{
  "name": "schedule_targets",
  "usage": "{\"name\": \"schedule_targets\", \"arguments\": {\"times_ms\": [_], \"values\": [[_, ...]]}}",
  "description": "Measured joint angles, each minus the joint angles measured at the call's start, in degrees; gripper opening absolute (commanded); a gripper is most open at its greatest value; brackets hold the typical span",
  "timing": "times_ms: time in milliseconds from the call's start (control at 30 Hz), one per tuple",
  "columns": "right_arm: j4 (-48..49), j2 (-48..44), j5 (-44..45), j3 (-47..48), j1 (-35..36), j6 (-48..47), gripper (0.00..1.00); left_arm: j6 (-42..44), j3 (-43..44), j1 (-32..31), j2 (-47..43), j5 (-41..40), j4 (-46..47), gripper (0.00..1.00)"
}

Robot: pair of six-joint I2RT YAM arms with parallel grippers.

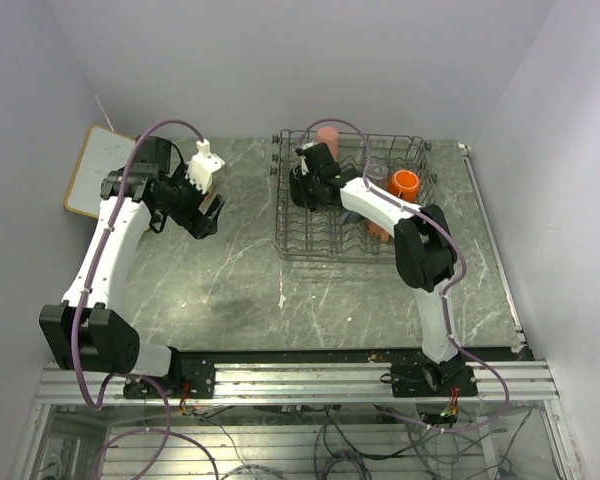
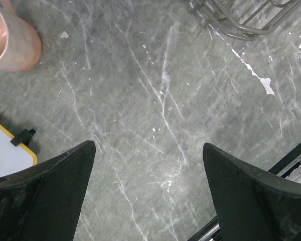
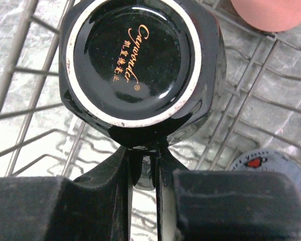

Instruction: Unload the cups from the dish rack

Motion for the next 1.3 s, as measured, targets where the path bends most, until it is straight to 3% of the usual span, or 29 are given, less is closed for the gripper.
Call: {"name": "schedule_targets", "arguments": {"times_ms": [433, 800, 1067, 1300], "values": [[-2.6, -15.3, -1.4, -6.7, 1.6, 7.4, 0.00, 1.1, -8.6, 0.0, -6.6, 1.4, 6.6, 0.99], [0.0, -28.2, -13.0, -19.6, 2.9, 19.6, 0.00, 7.5, -14.6, 0.0, -11.0, 5.5, 10.3, 0.99], [13.2, -35.7, -28.0, -36.4, 3.1, 36.8, 0.00, 22.6, -23.5, 0.0, -23.9, 13.4, 10.8, 0.99], [30.4, -36.3, -37.4, -42.8, 3.7, 53.8, 0.00, 32.6, -31.2, 0.0, -30.1, 16.4, 18.9, 0.96]]}}
